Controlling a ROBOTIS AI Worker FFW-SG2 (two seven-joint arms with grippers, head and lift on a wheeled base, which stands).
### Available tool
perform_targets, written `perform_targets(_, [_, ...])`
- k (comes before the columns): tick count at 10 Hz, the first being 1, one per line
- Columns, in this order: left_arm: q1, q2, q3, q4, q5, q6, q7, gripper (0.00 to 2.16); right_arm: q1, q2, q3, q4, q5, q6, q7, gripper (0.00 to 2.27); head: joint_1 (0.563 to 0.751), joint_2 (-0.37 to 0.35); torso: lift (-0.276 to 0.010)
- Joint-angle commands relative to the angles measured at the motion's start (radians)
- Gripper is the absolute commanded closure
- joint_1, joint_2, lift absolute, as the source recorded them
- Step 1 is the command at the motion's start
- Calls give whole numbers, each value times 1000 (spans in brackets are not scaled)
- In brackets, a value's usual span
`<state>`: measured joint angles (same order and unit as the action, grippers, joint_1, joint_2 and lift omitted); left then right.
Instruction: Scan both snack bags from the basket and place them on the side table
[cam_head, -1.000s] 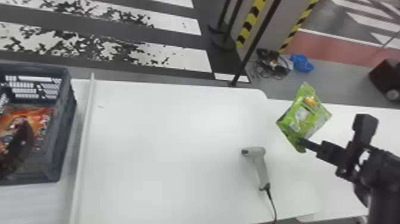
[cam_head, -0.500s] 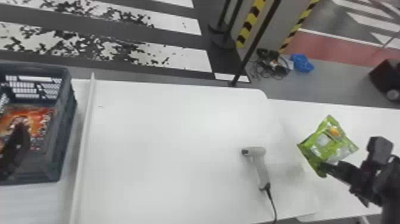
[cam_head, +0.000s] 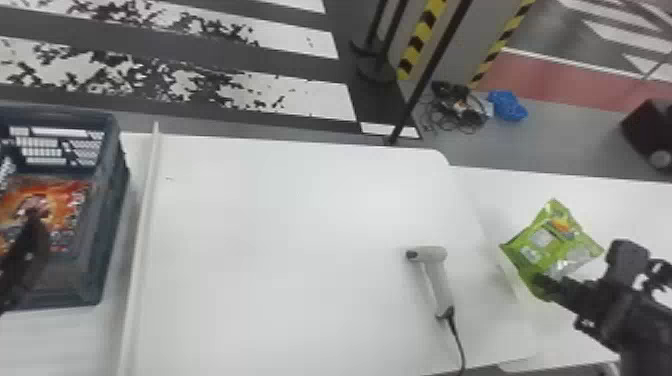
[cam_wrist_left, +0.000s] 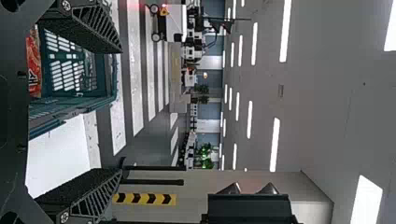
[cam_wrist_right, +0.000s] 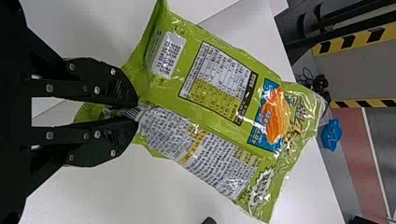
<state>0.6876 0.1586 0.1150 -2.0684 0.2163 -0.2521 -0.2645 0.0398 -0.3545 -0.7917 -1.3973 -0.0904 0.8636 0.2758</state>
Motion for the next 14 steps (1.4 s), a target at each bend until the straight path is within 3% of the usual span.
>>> perform_targets(1, [7,2,0,-7,0,0,1,87,0,25,3,9,0,-103,-35,-2,695,-350,-75])
perform_targets(3, [13,12,2,-18,0,3,1,87,23,108,-12,-91,-5,-199,-43,53,695,-350,-75])
perform_targets(5, [1,27,-2,-22,3,55,25,87,127,216,31,-290,-75,-275,-43,53,695,-350,-75])
perform_targets(6, [-8,36,-3,-27,11,113,28,90,178,267,80,-393,-83,-278,-43,53,695,-350,-75])
perform_targets(8, [-17,41,-9,-27,20,113,31,90,287,355,224,-592,-103,-330,-43,53,695,-350,-75])
perform_targets(9, [-22,41,-12,-27,21,113,37,93,342,355,321,-667,-101,-373,-58,53,695,-350,-75])
perform_targets(12, [-23,33,-17,-27,26,113,37,83,436,355,569,-763,-34,-462,-58,53,695,-189,-75])
perform_targets(13, [-26,35,-25,-24,26,113,37,83,454,355,643,-747,18,-564,-92,53,695,-118,-75])
perform_targets(14, [-31,35,-31,-22,26,116,39,83,471,355,718,-689,83,-788,-165,53,695,-70,-75])
